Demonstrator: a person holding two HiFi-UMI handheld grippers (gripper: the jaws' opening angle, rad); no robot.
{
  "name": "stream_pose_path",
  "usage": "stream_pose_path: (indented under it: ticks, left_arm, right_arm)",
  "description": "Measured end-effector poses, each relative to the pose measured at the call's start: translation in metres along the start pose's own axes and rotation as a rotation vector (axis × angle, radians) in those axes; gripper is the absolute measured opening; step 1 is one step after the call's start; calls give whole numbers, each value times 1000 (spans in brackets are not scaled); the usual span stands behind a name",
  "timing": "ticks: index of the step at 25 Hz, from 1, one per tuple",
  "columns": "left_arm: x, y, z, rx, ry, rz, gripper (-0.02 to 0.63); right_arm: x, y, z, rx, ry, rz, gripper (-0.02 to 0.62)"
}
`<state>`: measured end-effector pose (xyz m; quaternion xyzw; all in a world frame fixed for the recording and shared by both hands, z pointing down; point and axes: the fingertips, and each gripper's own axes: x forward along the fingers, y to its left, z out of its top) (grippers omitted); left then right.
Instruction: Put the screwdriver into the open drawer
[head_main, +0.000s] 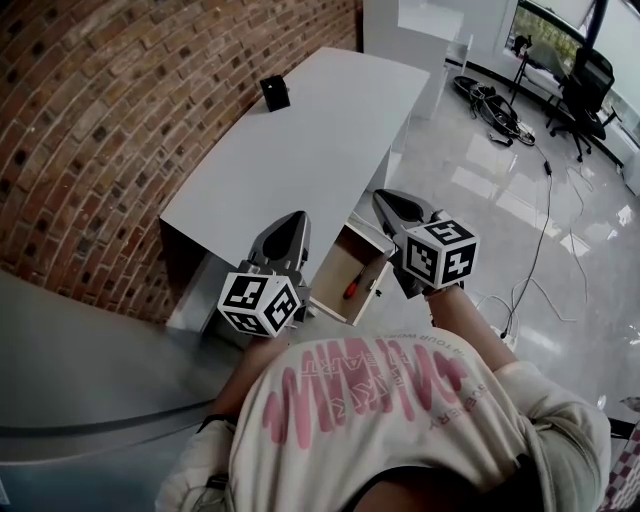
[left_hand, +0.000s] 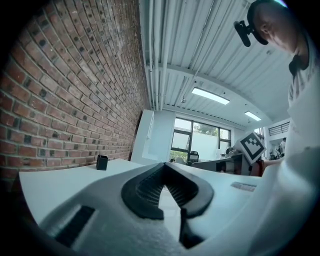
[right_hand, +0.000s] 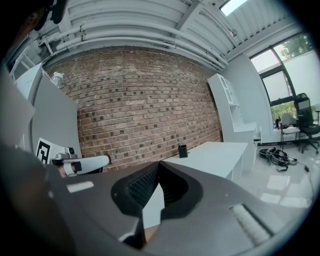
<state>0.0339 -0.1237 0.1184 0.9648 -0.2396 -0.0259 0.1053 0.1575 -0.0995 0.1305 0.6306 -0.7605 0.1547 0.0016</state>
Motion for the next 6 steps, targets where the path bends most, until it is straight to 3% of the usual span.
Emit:
stream_pose_path:
  ticks: [6]
  left_arm:
    - [2, 1, -6, -16, 2, 4, 2]
  right_arm:
    - [3, -2, -5, -4, 12, 3, 9]
